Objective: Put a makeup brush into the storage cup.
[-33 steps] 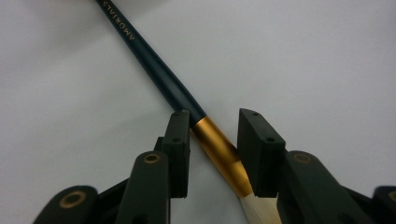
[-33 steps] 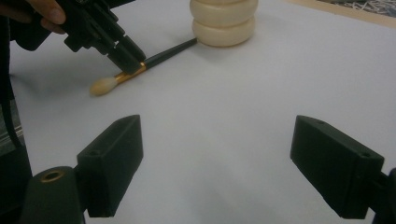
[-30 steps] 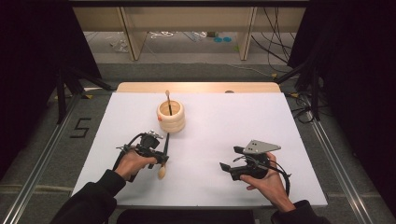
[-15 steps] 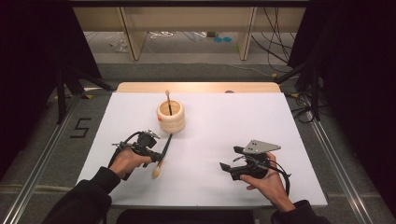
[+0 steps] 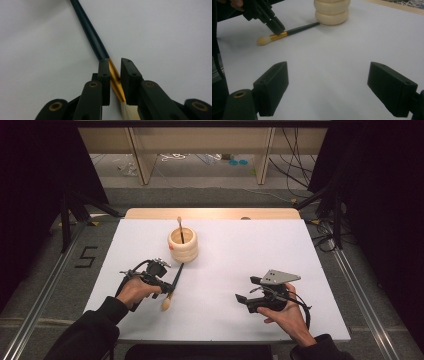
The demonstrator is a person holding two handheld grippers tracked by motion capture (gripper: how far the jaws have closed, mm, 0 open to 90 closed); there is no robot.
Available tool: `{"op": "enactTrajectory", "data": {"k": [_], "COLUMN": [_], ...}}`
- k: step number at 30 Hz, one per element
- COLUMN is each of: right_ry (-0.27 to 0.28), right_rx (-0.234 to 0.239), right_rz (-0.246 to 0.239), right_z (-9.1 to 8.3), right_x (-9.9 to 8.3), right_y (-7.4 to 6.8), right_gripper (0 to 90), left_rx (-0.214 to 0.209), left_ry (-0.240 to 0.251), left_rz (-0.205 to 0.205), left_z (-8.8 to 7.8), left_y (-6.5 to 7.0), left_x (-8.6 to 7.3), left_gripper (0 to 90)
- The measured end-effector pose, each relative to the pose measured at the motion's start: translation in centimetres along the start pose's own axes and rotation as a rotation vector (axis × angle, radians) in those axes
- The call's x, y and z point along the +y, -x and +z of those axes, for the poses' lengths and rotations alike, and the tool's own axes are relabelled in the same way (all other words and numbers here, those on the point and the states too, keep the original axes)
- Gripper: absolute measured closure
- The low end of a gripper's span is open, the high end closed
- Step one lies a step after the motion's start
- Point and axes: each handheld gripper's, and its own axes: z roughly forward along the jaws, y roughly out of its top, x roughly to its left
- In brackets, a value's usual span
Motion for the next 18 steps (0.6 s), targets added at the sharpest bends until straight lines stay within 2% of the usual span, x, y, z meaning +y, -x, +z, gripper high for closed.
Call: {"op": "enactTrajectory", "data": {"k": [5,6,9,13,18], "right_ry": [0.003,-0.001,-0.017,0.000,-0.007], "right_rx": [-0.003,-0.002,-0.003,-0.002,0.002], "right_rz": [-0.007,-0.007,-0.001,-0.006,-0.011], "right_z": [0.06,0.05,-0.06,0.09,0.14], "right_x": [0.03,0.05,0.11,0.02,0.08], "right_y": [-0.10,-0.09,-0.10,-0.03,-0.20], "right_gripper": [17.8,17.8,17.8,17.8,17.9], "left_rx": [0.007,0.011,0.007,-0.006,0.005], "left_ry": [-0.009,-0.011,-0.020,-0.029,-0.043], "left_rz": [-0.005,0.011,0.007,-0.008,-0.003], "left_z": [-0.04,-0.08,-0.11,-0.06,0.17], "left_y": [0.10,-0.02,-0.12,-0.21,-0.24], "left_x": [0.22,0.31,0.44,0.59,0.94], "left_gripper": [80.2,81.3,83.8,83.9,79.6]}}
